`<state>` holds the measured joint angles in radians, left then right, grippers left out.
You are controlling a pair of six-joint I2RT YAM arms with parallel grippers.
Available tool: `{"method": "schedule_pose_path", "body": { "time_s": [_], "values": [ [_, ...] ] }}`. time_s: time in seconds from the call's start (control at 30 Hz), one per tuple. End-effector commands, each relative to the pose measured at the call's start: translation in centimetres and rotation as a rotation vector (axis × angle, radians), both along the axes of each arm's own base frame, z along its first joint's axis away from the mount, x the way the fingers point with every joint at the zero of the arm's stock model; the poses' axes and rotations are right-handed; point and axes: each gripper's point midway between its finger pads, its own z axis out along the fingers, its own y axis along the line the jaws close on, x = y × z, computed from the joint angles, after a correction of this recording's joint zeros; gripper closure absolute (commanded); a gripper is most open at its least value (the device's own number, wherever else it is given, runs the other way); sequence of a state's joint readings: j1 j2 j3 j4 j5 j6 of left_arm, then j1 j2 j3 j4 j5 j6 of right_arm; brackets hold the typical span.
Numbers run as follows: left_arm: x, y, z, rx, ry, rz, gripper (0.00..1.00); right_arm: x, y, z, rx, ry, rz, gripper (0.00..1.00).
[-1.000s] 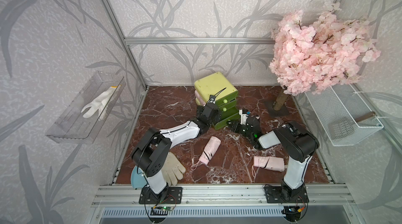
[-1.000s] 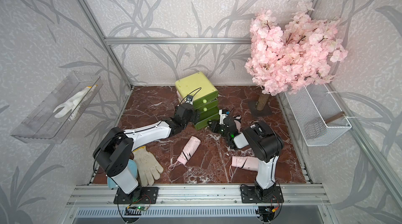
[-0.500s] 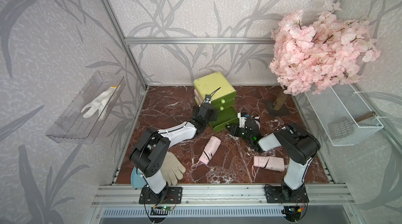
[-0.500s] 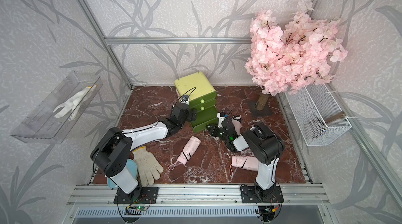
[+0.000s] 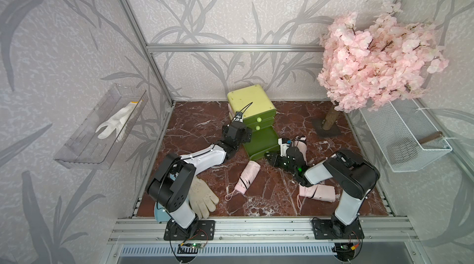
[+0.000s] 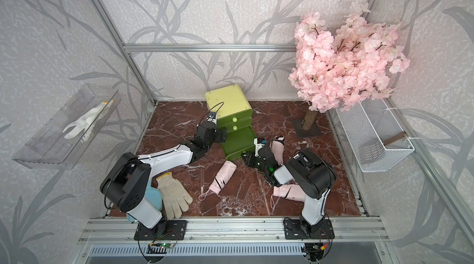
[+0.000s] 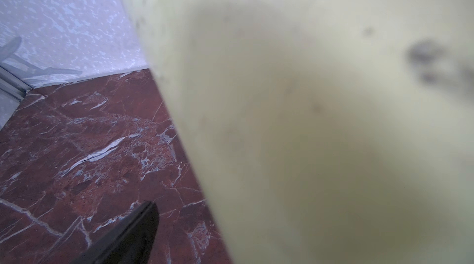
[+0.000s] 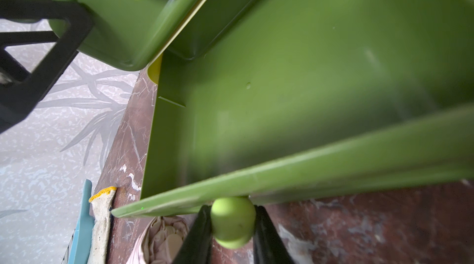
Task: Place the umbrella in the drawer by color
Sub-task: Open the drawer in the storage box.
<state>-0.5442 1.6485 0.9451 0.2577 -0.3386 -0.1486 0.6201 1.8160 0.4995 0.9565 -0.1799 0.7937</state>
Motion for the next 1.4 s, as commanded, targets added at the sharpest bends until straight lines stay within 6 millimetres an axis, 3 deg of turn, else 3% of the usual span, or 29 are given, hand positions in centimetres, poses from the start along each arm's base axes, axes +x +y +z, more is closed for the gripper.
{"method": "schedule_pose_path", "body": {
  "time_s": [0.0, 0.33, 0.5, 0.53, 0.73, 0.83, 0.93, 1.1, 1.23, 1.37],
  "values": [
    [0.6, 2.4, 2.0, -0.003, -0.066, 0.075, 0.0, -0.8, 0.2, -0.4, -0.037, -0.007, 0.003, 0.91],
    [-0.3, 1.4, 2.4, -0.041, -0.032, -0.018, 0.0, -1.7, 0.7, -0.7, -0.065, -0.001, 0.023, 0.84],
    [-1.2, 0.0, 3.5, -0.086, 0.015, -0.1, 0.0, -2.3, 0.7, -0.2, -0.14, -0.003, 0.082, 0.68],
    [-1.5, -0.4, 4.0, -0.094, 0.023, -0.122, 0.0, -2.8, 0.4, -1.1, -0.176, 0.037, 0.096, 0.65],
    [-3.7, -0.1, 8.2, -0.192, -0.037, -0.144, 0.0, -3.6, 0.0, 1.3, -0.225, 0.022, 0.136, 0.52],
    [-5.7, 0.8, 10.1, -0.247, -0.04, -0.137, 0.0, -4.2, -0.6, 3.0, -0.253, 0.0, 0.153, 0.49],
    [-8.2, 1.6, 10.6, -0.307, 0.011, -0.125, 0.0, -4.9, -1.8, 5.1, -0.32, -0.044, 0.172, 0.44],
    [-14.1, 1.1, 7.8, -0.334, 0.156, -0.175, 0.0, -6.4, -4.9, 10.0, -0.43, -0.191, 0.167, 0.43],
    [-18.7, -1.4, 3.1, -0.285, 0.285, -0.279, 0.0, -7.9, -7.1, 13.9, -0.447, -0.36, 0.142, 0.33],
    [-21.1, -3.3, -1.5, -0.223, 0.369, -0.353, 0.0, -8.8, -8.7, 15.6, -0.432, -0.469, 0.097, 0.23]
  ]
}}
